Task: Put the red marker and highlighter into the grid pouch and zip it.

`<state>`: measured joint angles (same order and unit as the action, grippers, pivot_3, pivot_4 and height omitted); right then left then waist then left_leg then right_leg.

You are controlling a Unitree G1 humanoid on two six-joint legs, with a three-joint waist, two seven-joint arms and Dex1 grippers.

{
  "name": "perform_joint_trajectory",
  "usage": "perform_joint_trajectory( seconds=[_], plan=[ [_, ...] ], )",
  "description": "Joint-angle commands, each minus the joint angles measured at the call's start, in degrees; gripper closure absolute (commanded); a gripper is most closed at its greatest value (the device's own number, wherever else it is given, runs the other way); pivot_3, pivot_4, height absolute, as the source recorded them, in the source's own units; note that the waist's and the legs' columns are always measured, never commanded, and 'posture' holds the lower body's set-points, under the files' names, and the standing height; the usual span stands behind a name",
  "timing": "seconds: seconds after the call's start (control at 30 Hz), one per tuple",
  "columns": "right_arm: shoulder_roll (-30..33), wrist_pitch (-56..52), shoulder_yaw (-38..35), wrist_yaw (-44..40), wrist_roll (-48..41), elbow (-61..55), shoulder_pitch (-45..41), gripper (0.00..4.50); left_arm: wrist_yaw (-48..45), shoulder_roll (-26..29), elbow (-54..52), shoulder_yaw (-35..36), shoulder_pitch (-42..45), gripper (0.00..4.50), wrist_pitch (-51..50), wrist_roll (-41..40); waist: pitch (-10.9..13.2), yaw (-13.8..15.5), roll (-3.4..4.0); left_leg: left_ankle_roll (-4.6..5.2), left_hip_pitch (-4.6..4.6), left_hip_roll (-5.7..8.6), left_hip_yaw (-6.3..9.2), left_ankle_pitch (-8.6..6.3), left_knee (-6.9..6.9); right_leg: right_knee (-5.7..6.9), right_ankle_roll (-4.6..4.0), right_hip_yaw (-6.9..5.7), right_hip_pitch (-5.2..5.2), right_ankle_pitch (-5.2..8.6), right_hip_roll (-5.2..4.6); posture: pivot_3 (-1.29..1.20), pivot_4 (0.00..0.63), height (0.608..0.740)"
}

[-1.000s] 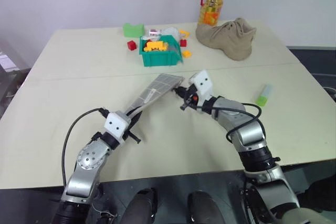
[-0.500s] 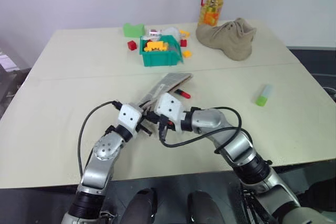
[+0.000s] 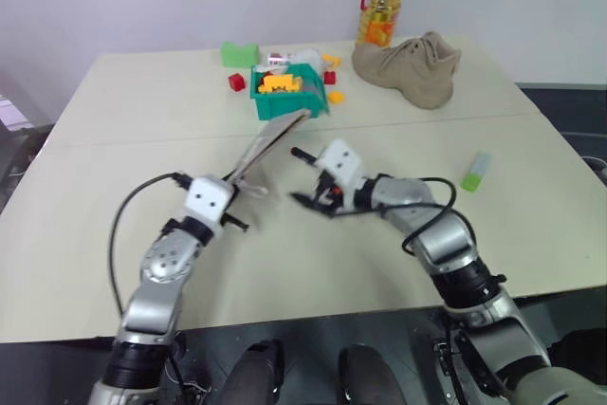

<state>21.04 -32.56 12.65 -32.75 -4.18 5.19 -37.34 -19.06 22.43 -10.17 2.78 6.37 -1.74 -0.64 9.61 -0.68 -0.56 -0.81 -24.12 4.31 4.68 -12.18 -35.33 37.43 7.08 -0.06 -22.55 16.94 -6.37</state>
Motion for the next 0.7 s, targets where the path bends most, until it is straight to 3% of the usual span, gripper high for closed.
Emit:
perform_joint_trajectory(
  seconds=[0.03,0.23,0.33,0.5,0.53,0.7],
  plan=[
    [-1.4,2.79,-1.45,2.23,1.43,6.53,-3.05,0.53,-1.33,1.96,-0.31,2.24,0.2,4.5,2.32,-0.72,0.0,-0.03,0.0,0.0,0.0,0.0,0.0,0.0,0.0,0.0,0.0,0.0,0.0,0.0,0.0,0.0,0.15,0.74],
    [-6.03,6.01,-4.67,3.85,0.1,21.11,-7.52,0.53,-3.99,4.28,2.67,1.2,-0.14,4.5,2.69,0.05,0.0,-0.2,0.01,-0.01,0.0,-0.01,-0.02,0.01,0.07,-0.02,0.0,0.01,-0.02,0.0,0.0,0.0,0.15,0.74],
    [-6.55,7.36,-5.12,2.95,0.08,22.66,-7.78,1.42,-3.7,3.94,2.82,0.74,-0.32,4.5,2.32,0.65,0.0,-0.2,0.01,-0.01,-0.01,-0.01,-0.02,0.01,0.06,-0.01,0.0,0.02,-0.03,0.0,0.0,0.0,0.15,0.74],
    [-5.84,8.05,-5.88,1.43,-0.23,19.53,-6.68,3.99,-2.56,2.61,2.4,1.01,-0.5,4.5,1.15,0.04,0.01,-0.16,0.01,-0.01,-0.02,-0.01,-0.02,0.01,0.06,0.0,0.0,0.02,-0.04,0.0,0.0,0.0,0.15,0.74],
    [-4.98,7.74,-5.8,0.73,-0.12,17.86,-6.15,4.17,-2.41,2.37,2.25,0.95,-0.51,4.5,0.97,0.01,0.01,-0.17,0.01,-0.01,-0.02,-0.01,-0.02,0.01,0.06,0.0,0.0,0.02,-0.04,0.0,0.0,0.0,0.15,0.74],
    [3.45,8.49,-6.43,-5.49,-0.25,5.36,-1.44,4.15,-2.71,1.33,1.75,0.45,-0.02,4.5,0.59,-0.51,0.01,0.2,0.02,-0.01,-0.16,0.01,-0.01,0.01,0.01,0.0,0.0,0.01,-0.12,0.0,-0.02,0.0,0.15,0.74]
  ],
)
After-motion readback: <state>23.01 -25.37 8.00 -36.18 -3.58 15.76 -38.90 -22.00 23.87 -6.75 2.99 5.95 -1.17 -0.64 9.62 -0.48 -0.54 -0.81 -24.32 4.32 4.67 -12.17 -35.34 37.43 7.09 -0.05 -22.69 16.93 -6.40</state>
